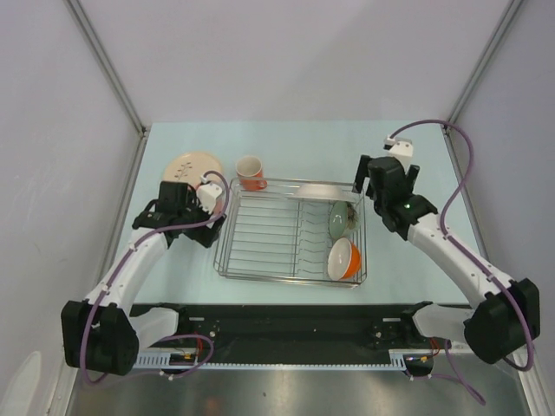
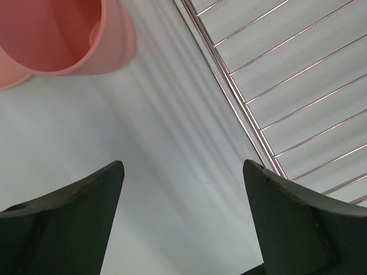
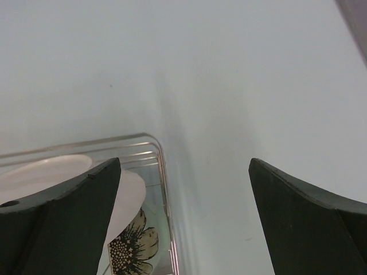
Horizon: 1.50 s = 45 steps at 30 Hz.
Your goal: Load the mixed dishes into the dish rack
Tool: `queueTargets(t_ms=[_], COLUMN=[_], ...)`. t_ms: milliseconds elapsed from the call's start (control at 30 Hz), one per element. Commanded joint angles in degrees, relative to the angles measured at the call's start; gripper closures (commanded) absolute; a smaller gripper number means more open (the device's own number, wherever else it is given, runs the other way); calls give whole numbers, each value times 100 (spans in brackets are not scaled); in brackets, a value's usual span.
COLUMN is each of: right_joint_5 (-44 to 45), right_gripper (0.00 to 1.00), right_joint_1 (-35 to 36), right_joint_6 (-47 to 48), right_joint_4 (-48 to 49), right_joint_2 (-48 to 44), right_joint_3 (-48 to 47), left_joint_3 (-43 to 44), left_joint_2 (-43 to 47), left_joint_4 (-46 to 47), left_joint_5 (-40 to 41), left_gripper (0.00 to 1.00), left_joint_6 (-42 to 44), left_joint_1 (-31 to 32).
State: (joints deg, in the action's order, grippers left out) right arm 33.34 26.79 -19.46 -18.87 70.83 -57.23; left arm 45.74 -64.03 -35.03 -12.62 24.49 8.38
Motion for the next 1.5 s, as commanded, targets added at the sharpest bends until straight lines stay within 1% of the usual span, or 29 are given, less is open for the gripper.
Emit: queueTargets(t_ms=[0, 133, 200, 267, 300, 400, 467, 500, 533, 600, 633, 667, 700, 733, 767, 800, 833, 867, 900, 933, 967, 1000, 1033, 1067, 1100, 1167, 1200, 1300, 1467], right_joint_5=[102, 85, 67, -3, -73, -135, -231, -423, -495, -679, -819, -995, -1336, -1565, -1776, -2327, -2680, -3215, -3568, -3763, -3904, -4158, -4230, -4266, -4379, -4677, -4775, -5170, -5688], right_gripper=[0, 0, 0, 0, 0, 0, 0, 0, 0, 0, 0, 0, 0, 0, 0, 0, 0, 0, 0, 0, 0, 0, 0, 0, 0, 0, 0, 0, 0], right_joint_1=[-165, -147, -147, -130, -121, 46, 168, 300, 397, 729, 827, 924, 1125, 1205, 1267, 1311, 1338, 1355, 1364, 1434, 1478, 1540, 1601, 1724, 1777, 1847, 1848, 1839, 1760], right_joint_6=[118, 83, 101, 66, 57, 127, 223, 241, 276, 408, 460, 513, 644, 724, 759, 812, 786, 769, 786, 830, 874, 926, 1031, 1076, 1137, 1156, 1112, 971, 515], right_joint_4=[279, 375, 454, 481, 490, 621, 770, 815, 806, 780, 789, 841, 876, 955, 1121, 1192, 1210, 1141, 1079, 974, 721, 536, 334, -60, -238, -669, -801, -925, -329], right_joint_2=[-534, -789, -904, -939, -957, -931, -869, -712, -598, -308, 16, 219, 395, 745, 905, 1081, 1526, 1765, 2064, 2328, 2922, 3215, 3496, 4108, 4367, 5182, 5456, 6159, 6716], right_joint_3=[-191, -341, -385, -403, -411, -412, -447, -499, -691, -990, -1314, -1491, -1658, -1955, -2089, -2264, -2449, -2929, -3186, -3467, -4123, -4460, -4898, -5277, -6046, -6736, -7418, -8178, -8462], left_joint_3=[304, 462, 742, 936, 1111, 1445, 1622, 1727, 1754, 1842, 1869, 1886, 1817, 1755, 1676, 1528, 1465, 1360, 1324, 1298, 1298, 1315, 1350, 1359, 1394, 1429, 1438, 1429, 1429], left_joint_2=[198, 312, 400, 575, 619, 673, 446, 366, 287, -55, -196, -311, -468, -505, -523, -584, -610, -654, -681, -794, -847, -926, -1101, -1172, -1251, -1418, -1463, -1647, -2068], left_joint_4=[-171, -372, -426, -356, -130, 223, 522, 662, 951, 1138, 1191, 1208, 1322, 1392, 1480, 1638, 1718, 1797, 1945, 2008, 2052, 2087, 2079, 2096, 2140, 2167, 2184, 2280, 2544], left_joint_5=[-557, -566, -365, -101, 204, 436, 585, 690, 874, 1042, 1156, 1200, 1236, 1245, 1245, 1245, 1245, 1245, 1245, 1201, 1053, 956, 885, 850, 762, 621, 455, 270, 181], left_gripper=[9, 8, 8, 5, 3, 2, 2, 2, 2, 2, 2, 3, 3, 3, 4, 4, 4, 4, 4, 4, 5, 5, 6, 6, 6, 6, 6, 6, 7], left_joint_6=[-67, -41, -41, -58, -76, -269, -628, -795, -1136, -1446, -1673, -1745, -1807, -1886, -1913, -1939, -1965, -1983, -2001, -2070, -2106, -2132, -2141, -2124, -2080, -2054, -2036, -2001, -1983], left_joint_1=[190, 190, 190, 181, 164, -55, -300, -389, -503, -776, -820, -977, -1014, -1049, -1110, -1145, -1189, -1268, -1347, -1435, -1610, -1699, -1769, -1857, -1919, -2111, -2165, -2323, -2508])
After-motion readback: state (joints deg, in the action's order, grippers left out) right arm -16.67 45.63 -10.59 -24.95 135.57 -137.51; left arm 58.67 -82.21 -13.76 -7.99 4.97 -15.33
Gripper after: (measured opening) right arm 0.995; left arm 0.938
